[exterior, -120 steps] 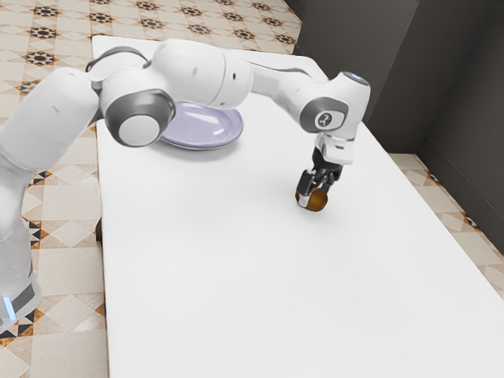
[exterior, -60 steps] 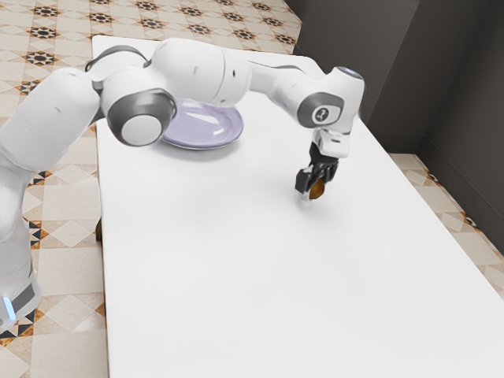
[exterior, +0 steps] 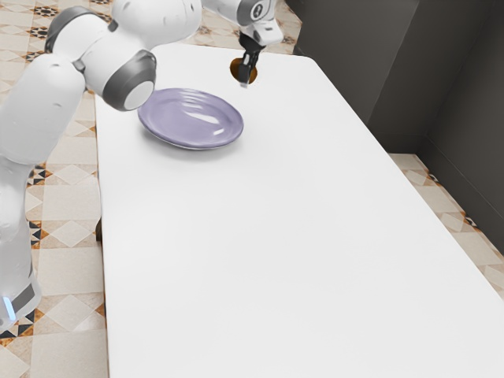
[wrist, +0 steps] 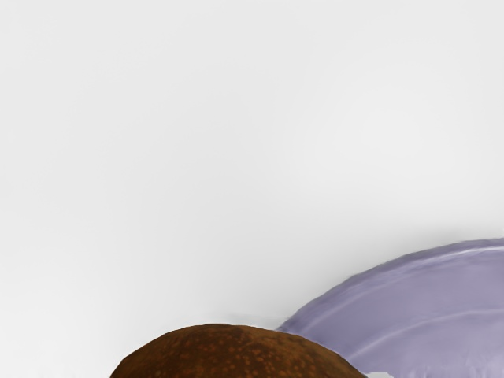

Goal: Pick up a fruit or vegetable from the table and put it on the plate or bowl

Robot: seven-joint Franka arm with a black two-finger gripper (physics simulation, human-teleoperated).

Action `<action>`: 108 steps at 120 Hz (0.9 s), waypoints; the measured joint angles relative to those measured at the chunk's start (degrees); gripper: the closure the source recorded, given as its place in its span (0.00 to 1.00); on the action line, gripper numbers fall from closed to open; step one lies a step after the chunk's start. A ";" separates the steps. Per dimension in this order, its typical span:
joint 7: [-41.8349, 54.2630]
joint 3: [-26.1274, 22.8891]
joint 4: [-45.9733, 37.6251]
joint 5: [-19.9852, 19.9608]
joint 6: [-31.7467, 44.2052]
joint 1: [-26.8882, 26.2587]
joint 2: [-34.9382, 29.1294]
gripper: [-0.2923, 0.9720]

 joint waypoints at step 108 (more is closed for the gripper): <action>-2.01 -1.19 -7.48 -0.49 -2.16 4.33 -6.87 0.26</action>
